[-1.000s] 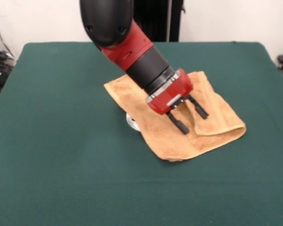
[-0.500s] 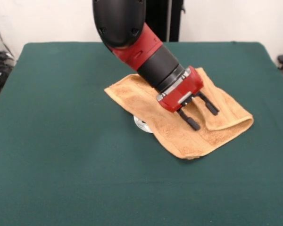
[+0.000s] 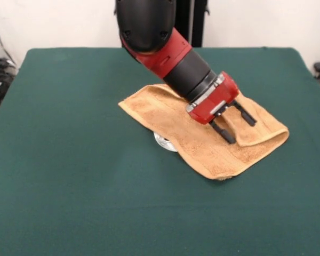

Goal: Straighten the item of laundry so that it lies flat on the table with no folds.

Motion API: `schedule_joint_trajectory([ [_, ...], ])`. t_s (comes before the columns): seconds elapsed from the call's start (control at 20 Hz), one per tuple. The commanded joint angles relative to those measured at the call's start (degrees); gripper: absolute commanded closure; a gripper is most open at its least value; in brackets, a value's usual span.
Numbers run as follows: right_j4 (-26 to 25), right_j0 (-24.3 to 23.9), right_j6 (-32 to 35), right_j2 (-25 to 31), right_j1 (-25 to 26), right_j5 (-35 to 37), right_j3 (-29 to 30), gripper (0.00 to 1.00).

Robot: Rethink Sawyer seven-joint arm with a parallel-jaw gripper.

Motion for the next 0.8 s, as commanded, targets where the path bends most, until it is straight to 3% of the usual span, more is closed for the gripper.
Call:
schedule_joint_trajectory([
  [0.05,-0.86,3.11,25.43,3.81,-0.47,-7.2,9.62,0.0],
  [0.8,-2.65,3.19,25.78,2.7,2.05,-10.08,6.87,0.0],
])
